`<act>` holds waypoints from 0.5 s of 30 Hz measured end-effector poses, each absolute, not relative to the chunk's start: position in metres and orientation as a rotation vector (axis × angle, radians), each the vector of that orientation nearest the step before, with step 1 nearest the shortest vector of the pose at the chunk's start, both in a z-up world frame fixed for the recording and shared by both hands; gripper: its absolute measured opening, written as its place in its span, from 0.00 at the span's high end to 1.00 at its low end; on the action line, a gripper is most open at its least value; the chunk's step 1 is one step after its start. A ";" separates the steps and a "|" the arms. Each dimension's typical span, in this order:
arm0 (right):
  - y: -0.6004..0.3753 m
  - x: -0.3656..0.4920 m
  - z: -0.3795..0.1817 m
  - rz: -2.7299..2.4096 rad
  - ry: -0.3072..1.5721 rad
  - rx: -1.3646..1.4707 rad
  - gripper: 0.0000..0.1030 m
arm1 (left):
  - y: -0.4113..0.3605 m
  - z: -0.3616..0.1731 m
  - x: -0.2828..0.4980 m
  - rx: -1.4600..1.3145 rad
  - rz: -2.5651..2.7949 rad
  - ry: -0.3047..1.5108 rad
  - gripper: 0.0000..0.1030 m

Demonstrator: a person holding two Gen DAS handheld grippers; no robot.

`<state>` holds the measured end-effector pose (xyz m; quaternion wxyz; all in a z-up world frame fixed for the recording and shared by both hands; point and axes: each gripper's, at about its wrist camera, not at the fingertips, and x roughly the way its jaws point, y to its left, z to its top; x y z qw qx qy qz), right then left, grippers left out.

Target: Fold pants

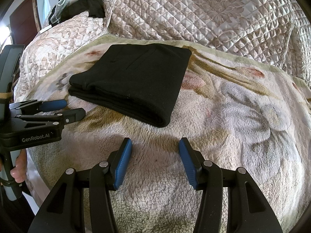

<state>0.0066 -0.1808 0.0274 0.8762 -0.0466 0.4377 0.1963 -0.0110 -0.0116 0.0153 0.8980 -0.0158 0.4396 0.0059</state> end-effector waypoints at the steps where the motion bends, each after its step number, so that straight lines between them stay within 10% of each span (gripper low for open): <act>1: -0.181 0.006 0.027 0.410 0.913 -0.097 0.50 | -0.012 0.015 -0.011 -0.031 0.013 0.911 0.35; 15: -0.180 0.005 0.028 0.410 0.907 -0.104 0.50 | -0.012 0.015 -0.011 -0.018 0.013 0.914 0.35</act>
